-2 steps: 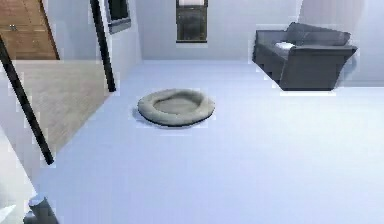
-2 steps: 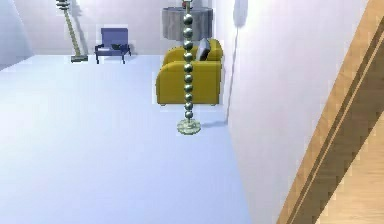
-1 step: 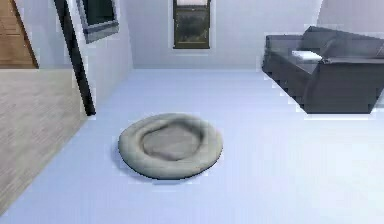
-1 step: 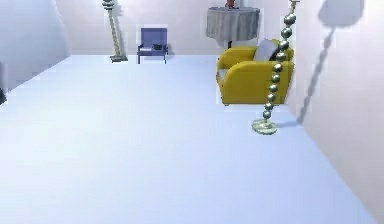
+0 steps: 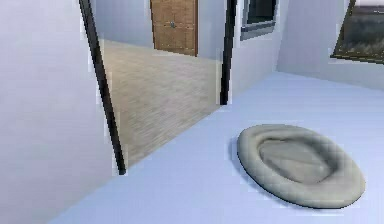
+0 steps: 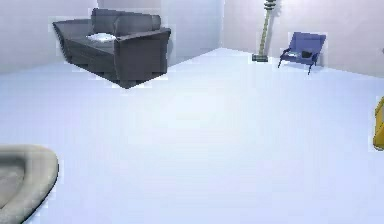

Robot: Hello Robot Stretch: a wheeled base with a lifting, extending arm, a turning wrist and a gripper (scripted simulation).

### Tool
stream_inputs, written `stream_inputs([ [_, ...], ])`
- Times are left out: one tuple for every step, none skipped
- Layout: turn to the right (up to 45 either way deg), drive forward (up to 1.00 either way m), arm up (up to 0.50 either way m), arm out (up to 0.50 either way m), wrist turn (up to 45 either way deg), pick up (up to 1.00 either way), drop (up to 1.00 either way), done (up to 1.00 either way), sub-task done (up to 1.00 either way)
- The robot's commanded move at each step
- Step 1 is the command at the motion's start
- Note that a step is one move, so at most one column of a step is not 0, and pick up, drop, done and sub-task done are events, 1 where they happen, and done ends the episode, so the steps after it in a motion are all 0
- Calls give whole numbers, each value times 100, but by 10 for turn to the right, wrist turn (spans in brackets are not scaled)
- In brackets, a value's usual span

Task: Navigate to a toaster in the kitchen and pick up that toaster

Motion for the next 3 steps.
stream_inputs([
  [0,100,0,0,0,0,0,0,0],
  [0,40,0,0,0,0,0,0,0],
  [-240,0,0,0,0,0,0,0,0],
])
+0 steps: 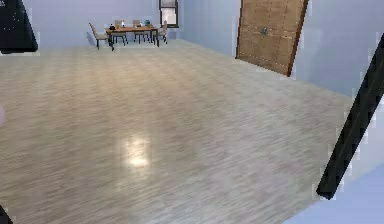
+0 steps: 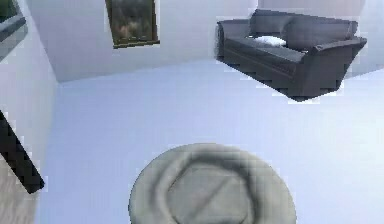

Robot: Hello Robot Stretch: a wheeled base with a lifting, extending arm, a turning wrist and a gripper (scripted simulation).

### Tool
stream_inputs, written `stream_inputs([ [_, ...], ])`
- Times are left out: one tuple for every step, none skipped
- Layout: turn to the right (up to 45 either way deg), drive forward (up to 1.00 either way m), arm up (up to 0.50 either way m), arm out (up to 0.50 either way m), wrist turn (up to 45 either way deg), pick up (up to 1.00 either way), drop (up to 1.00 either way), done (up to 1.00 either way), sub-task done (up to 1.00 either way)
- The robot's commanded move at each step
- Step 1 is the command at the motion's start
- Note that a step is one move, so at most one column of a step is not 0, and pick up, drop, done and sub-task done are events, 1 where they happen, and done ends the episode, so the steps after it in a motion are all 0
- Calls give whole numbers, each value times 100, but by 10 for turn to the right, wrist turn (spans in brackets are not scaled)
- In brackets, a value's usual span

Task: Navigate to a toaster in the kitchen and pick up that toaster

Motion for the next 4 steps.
stream_inputs([
  [0,100,0,0,0,0,0,0,0],
  [0,100,0,0,0,0,0,0,0],
  [0,100,0,0,0,0,0,0,0],
  [-30,0,0,0,0,0,0,0,0],
])
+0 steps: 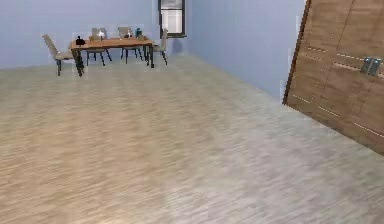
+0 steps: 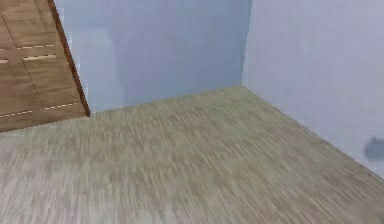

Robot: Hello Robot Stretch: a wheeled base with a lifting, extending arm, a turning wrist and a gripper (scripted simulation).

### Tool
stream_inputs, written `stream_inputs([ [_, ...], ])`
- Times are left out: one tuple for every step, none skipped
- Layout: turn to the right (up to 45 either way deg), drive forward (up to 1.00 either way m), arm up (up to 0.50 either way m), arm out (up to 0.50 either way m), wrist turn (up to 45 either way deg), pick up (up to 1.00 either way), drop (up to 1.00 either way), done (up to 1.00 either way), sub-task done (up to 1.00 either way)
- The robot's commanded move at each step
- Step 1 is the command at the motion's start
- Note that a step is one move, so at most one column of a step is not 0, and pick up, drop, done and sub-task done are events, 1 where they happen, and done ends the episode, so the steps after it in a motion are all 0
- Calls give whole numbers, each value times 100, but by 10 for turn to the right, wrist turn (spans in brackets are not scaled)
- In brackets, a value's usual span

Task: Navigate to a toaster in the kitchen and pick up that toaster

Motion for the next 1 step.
stream_inputs([
  [0,100,0,0,0,0,0,0,0],
])
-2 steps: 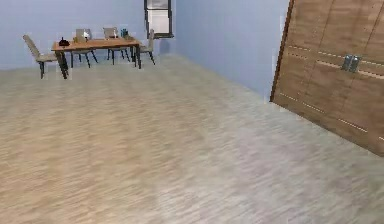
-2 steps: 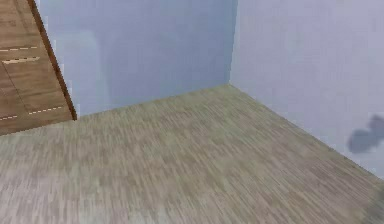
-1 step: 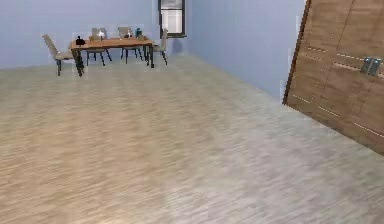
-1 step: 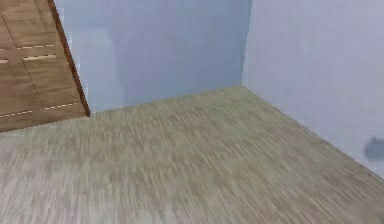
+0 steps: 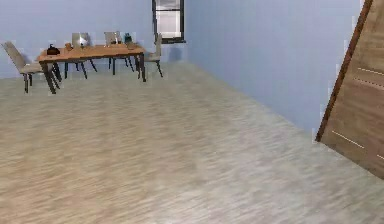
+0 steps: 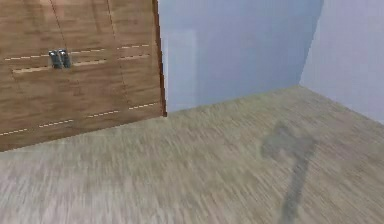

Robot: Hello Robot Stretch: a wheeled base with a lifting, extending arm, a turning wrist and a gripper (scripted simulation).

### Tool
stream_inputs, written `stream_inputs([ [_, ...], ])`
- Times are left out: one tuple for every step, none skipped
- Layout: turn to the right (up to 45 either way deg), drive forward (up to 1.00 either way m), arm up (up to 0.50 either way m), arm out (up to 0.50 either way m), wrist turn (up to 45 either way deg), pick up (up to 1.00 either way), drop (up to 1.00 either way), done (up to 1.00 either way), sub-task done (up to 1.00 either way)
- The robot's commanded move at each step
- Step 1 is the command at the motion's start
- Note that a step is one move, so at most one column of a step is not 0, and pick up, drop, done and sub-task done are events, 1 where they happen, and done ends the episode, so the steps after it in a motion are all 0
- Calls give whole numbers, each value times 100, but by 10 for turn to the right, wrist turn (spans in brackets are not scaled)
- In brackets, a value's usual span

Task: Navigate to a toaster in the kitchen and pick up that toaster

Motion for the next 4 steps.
stream_inputs([
  [0,100,0,0,0,0,0,0,0],
  [0,100,0,0,0,0,0,0,0],
  [0,100,0,0,0,0,0,0,0],
  [0,100,0,0,0,0,0,0,0],
])
